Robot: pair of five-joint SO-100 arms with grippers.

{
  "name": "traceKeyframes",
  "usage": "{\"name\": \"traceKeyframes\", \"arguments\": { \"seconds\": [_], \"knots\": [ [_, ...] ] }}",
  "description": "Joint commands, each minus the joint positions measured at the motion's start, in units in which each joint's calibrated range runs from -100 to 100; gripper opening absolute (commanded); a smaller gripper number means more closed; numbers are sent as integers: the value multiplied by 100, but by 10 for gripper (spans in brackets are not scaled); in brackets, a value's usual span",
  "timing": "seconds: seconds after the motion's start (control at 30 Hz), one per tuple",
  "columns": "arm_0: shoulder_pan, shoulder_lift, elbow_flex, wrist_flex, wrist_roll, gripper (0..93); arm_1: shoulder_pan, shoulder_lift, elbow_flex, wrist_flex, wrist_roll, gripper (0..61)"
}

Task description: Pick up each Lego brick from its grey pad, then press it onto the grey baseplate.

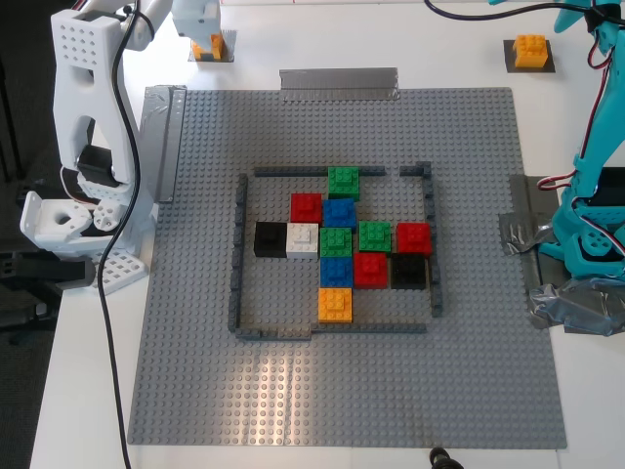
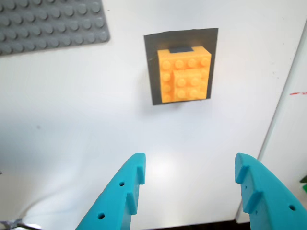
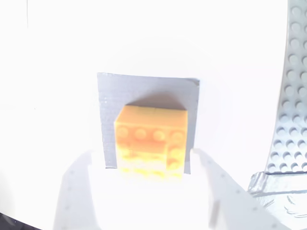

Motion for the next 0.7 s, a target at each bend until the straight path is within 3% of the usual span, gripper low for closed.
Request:
{"name": "traceKeyframes", "arguments": {
  "seconds": [0.0, 0.67],
  "knots": [
    [41, 65, -296, 70, 4, 212, -55, -214, -537, 0, 53, 246],
    [-24, 657, -305, -321, 38, 212, -163, 18, -591, -138, 78, 232]
  ]
}}
